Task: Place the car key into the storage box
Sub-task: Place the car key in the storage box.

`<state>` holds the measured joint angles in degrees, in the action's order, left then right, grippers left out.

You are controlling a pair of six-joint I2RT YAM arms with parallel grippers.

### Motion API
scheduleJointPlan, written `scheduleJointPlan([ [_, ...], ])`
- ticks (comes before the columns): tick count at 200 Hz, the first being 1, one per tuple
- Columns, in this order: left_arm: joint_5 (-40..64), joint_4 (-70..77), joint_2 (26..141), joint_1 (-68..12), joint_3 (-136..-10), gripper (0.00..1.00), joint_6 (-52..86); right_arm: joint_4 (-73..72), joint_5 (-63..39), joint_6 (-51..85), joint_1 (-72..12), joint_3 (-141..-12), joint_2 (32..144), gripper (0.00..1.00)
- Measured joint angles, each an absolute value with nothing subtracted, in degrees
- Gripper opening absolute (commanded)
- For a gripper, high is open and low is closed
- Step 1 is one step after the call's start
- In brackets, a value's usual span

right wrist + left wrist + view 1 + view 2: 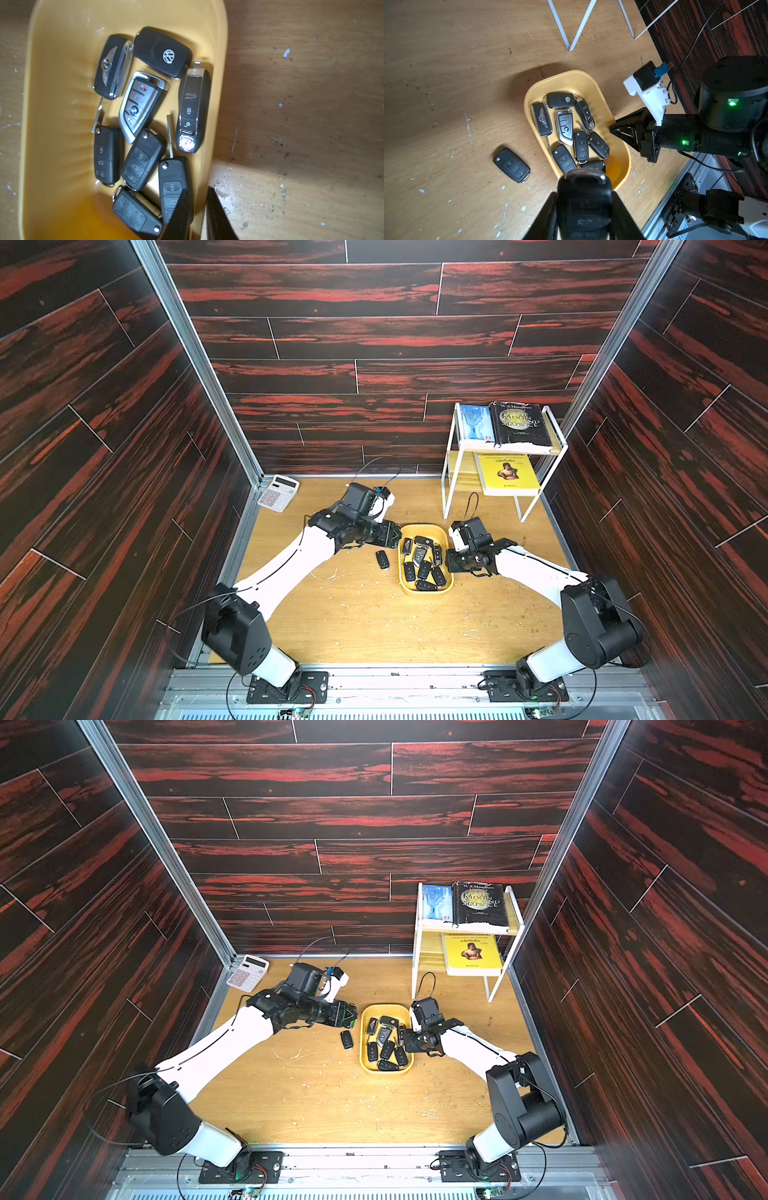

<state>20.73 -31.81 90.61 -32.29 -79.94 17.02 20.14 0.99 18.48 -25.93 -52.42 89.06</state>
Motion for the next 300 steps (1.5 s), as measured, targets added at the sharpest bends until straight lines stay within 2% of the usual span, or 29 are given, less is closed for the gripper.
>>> scheduleJointPlan([
  [107,15.07,-39.53,112.09,-38.28,-94.26,0.21,18.94,18.63,-0.86,19.07,-25.30,-51.68,89.10,0.12],
  [175,11.46,-42.59,119.24,-39.59,-100.75,0.22,22.37,18.41,-1.58,19.03,-25.06,-51.68,89.23,0.11],
  [256,7.66,-54.00,130.80,-41.06,-111.61,0.22,27.46,17.98,-2.52,19.09,-24.80,-51.68,89.49,0.10],
  [300,6.55,-56.71,133.25,-42.00,-114.65,0.24,28.73,17.82,-2.83,19.09,-24.73,-51.68,89.54,0.09],
])
